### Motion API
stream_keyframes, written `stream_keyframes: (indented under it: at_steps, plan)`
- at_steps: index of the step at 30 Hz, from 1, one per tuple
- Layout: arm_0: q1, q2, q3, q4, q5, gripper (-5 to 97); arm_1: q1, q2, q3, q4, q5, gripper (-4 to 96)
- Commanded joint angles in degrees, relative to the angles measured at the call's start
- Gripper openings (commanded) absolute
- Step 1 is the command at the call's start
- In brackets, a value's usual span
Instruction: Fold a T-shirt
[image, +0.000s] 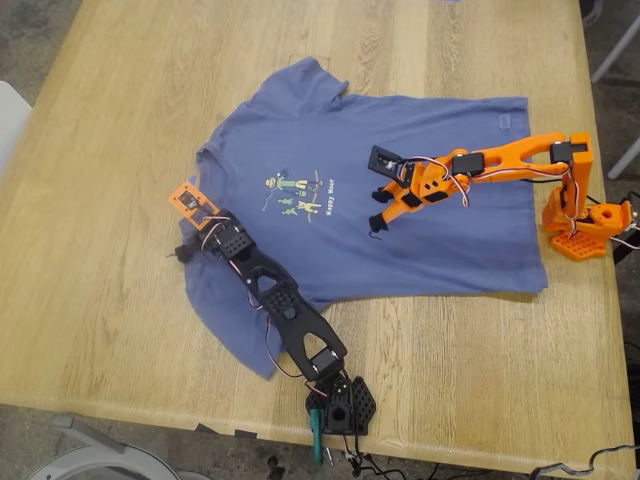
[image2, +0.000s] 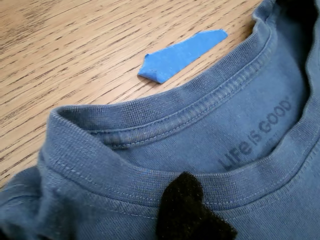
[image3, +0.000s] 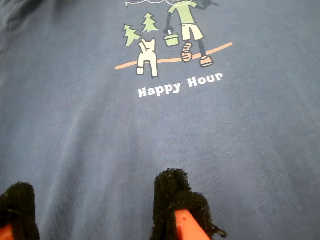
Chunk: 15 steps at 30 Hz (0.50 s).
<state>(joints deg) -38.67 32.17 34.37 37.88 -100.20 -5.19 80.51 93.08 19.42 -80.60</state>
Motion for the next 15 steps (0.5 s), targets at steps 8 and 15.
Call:
stream_keyframes:
  at_steps: [8, 15]
  plan:
    - [-0.5, -27.2, -53.7, 25.4, -4.8, 20, -2.5, 0.4, 0.4, 1.1, 2.2, 35.1]
    - [-1.6, -25.5, -53.6, 31.2, -7.0, 0, -2.3, 3.7, -1.0, 12.4, 1.7, 34.7]
